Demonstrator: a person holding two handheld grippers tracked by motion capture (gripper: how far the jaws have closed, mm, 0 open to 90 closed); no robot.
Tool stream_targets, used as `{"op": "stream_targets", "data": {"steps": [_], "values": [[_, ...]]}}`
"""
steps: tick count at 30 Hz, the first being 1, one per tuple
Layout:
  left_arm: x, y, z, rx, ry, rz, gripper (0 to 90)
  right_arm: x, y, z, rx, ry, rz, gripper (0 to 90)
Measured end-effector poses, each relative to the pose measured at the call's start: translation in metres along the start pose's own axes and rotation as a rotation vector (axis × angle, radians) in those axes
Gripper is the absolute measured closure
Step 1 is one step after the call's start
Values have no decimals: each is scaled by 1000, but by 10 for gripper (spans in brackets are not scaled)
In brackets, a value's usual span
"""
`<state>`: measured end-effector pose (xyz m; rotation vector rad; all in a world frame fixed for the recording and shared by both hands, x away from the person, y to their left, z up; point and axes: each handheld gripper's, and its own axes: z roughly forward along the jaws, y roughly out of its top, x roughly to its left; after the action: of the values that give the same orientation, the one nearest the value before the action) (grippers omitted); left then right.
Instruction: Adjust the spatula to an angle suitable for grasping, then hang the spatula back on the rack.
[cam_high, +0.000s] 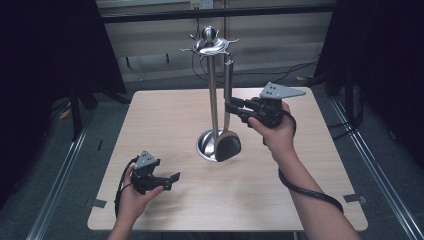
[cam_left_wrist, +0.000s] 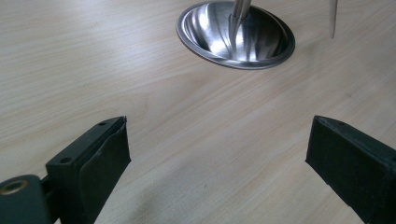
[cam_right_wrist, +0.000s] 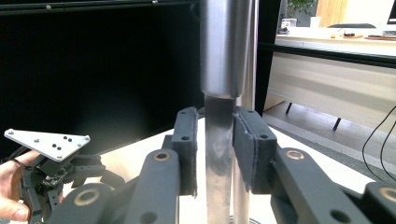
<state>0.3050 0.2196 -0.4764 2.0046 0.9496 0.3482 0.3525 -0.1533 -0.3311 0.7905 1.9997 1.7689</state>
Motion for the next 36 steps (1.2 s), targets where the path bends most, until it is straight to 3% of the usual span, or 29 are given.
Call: {"op": "stream_targets", "data": {"steps": [7,17,24,30,36], "values": [[0,1,1,4,0,6,59,0,-3,-3,14,-10,22,585],[-1,0,1,6,-1,7,59,-3,-10,-10,19,-26,32,533],[-1,3,1,-7,-3,-1,59,0,-14,-13,41,-44,18,415],[-1,-1,0,9,3,5,59,2,-23,-16,66,-58,16,285],[-2,-1,-2,-4,6,-7,59,3,-32,-19,75,-85,14,213]]}}
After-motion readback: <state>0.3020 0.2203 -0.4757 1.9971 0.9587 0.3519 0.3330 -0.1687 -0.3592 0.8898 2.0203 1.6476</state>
